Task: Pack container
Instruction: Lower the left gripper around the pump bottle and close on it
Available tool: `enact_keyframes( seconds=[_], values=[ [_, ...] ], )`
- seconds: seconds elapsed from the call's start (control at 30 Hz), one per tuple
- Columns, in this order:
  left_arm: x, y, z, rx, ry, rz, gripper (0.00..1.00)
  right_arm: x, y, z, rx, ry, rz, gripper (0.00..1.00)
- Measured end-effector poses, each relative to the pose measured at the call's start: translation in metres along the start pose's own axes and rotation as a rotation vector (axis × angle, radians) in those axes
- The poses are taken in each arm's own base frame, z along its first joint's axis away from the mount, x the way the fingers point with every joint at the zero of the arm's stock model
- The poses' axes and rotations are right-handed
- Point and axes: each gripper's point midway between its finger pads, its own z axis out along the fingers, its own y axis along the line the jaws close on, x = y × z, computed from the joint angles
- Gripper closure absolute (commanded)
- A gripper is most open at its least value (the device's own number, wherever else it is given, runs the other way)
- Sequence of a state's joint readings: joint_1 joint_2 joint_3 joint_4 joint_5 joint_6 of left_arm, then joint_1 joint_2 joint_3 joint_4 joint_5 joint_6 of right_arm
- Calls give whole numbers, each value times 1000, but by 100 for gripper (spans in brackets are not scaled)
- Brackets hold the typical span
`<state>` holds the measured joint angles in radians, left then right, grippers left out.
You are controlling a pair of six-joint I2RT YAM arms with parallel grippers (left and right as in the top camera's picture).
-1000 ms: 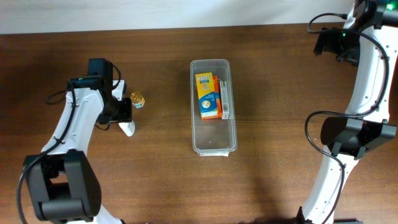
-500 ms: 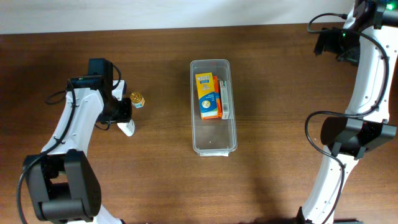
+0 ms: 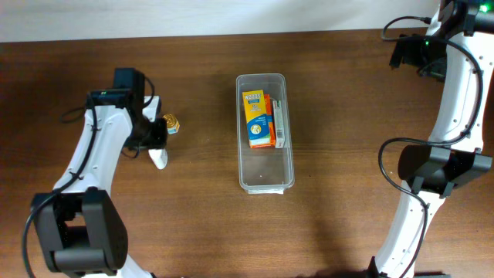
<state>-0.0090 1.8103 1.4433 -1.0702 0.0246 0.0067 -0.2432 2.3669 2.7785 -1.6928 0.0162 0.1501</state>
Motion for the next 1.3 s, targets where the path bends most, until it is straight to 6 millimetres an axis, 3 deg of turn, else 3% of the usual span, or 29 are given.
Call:
enact_keyframes(
  seconds=[0.23, 0.33, 0.43, 0.6, 0.93, 1.0, 1.1, 1.3],
  values=[
    [-27, -31, -36, 14, -87, 79, 63, 0, 0, 0, 0, 0, 0, 2],
    [-31, -37, -43, 17, -101, 93, 63, 0, 0, 0, 0, 0, 0, 2],
    [-30, -36, -43, 15, -96, 90, 62, 0, 0, 0, 0, 0, 0, 2],
    [-30, -31, -43, 1, -96, 85, 52, 0, 0, 0, 0, 0, 0, 2],
    [-27, -26, -43, -32, -82, 83, 50, 0, 0, 0, 0, 0, 0, 2],
    [-24, -22, -42, -51, -70, 80, 49, 0, 0, 0, 0, 0, 0, 2],
    [-21, -16, -43, -88, -58, 72, 39, 0, 0, 0, 0, 0, 1, 2],
    [-15, -2, -43, -121, -32, 17, 37, 0, 0, 0, 0, 0, 0, 2]
  ],
)
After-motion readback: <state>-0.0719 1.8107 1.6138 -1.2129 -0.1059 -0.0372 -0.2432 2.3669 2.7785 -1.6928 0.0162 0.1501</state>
